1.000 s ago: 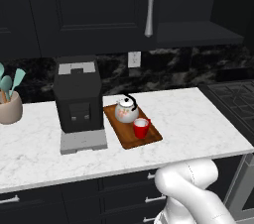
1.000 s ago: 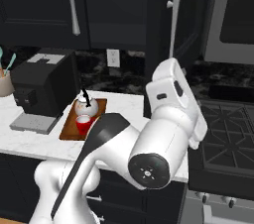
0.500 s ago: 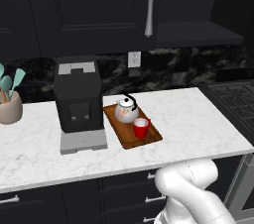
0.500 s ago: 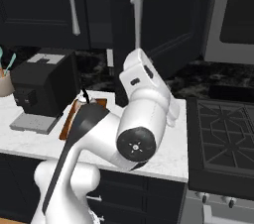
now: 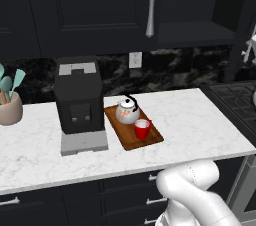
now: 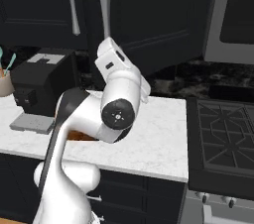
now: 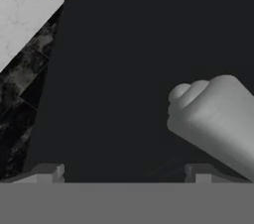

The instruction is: Pick the kettle from the counter and place it on the tray. Then pick the mug from the cabinet and place it on the tray. Then close the cabinet doors.

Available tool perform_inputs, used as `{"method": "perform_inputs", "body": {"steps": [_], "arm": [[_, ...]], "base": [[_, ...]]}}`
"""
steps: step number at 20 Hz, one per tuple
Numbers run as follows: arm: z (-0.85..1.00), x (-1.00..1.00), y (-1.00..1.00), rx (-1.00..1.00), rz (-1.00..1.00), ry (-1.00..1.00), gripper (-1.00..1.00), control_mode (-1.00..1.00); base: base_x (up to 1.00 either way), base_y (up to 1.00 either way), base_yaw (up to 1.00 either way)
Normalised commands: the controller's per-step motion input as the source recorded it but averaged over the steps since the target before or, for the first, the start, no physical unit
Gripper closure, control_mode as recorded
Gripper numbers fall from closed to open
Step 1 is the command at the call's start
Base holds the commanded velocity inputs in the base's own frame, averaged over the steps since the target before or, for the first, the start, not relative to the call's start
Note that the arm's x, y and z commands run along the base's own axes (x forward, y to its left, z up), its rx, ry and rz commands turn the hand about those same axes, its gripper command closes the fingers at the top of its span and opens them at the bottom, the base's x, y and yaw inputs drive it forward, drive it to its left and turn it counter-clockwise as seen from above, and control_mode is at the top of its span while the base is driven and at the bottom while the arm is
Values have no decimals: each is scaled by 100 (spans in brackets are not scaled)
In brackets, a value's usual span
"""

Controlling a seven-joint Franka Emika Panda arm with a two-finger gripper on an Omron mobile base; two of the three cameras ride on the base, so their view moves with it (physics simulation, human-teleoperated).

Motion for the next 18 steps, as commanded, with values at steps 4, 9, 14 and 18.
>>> {"method": "perform_inputs", "body": {"steps": [4, 9, 14, 18], "arm": [[-7, 99, 61, 0, 4, 10, -100, -100], [-6, 100, 47, 2, 1, 9, -100, -100], [-12, 100, 39, 5, 0, 16, -100, -100], [-16, 100, 35, 8, 0, 15, -100, -100]], "base": [[0, 0, 0], [0, 0, 0], [0, 0, 0], [0, 0, 0]]}}
